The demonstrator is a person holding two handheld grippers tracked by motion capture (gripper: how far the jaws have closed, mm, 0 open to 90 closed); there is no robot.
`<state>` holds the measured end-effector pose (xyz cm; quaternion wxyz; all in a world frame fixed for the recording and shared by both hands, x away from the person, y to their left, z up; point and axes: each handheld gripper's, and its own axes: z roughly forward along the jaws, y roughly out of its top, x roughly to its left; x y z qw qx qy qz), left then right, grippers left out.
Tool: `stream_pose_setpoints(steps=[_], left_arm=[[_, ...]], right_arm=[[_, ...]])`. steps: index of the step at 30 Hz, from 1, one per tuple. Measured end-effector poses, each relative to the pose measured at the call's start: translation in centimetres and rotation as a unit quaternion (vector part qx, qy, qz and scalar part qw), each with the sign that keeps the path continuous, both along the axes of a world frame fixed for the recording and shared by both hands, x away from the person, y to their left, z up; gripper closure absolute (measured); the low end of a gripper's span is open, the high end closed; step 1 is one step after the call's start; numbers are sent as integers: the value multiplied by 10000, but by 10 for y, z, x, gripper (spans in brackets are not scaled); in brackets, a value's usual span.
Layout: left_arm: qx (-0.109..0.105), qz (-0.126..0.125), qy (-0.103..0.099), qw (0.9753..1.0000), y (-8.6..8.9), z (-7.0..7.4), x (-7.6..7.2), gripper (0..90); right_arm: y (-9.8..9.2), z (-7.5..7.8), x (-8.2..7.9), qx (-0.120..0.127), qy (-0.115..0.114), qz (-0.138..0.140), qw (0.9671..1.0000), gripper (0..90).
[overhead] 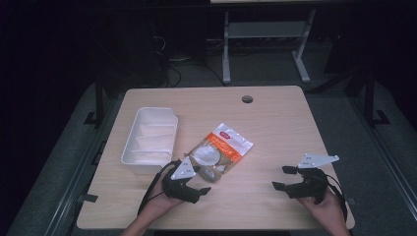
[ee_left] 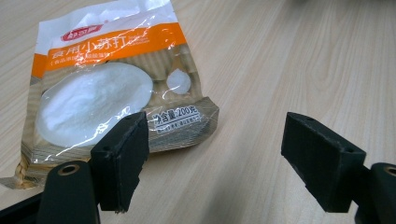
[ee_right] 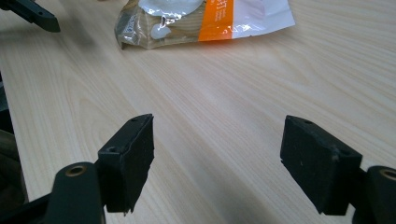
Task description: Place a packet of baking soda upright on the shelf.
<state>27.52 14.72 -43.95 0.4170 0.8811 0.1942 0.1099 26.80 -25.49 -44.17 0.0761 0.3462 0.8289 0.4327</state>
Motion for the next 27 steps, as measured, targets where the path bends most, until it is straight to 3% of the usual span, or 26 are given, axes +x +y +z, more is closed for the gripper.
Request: stream_pose_setpoints(steps=[12,17,18,19,22,23,27], left_arm=[[45,363,-4,9993,-1,4,4,348],[97,596,15,9982,-5,10,13,487],[109,668,38,9977,-8,10,15,516],[3,685,196,9975,-12,12,19,543],[57,697,131,9975,-18,14,22,631],[187,695,70,9974,-23,15,26,656],[226,811,192,9963,-27,14,36,716]], right_arm=[[-1,0,1,104,4,-123,9999,263],[2,4,4,229,20,-320,9992,268],[6,6,10,240,18,-341,9991,269],[8,7,13,265,33,-316,9991,269],[16,11,24,213,71,-302,9993,267],[19,12,26,196,84,-285,9994,268],[31,16,44,101,100,-281,9995,268]])
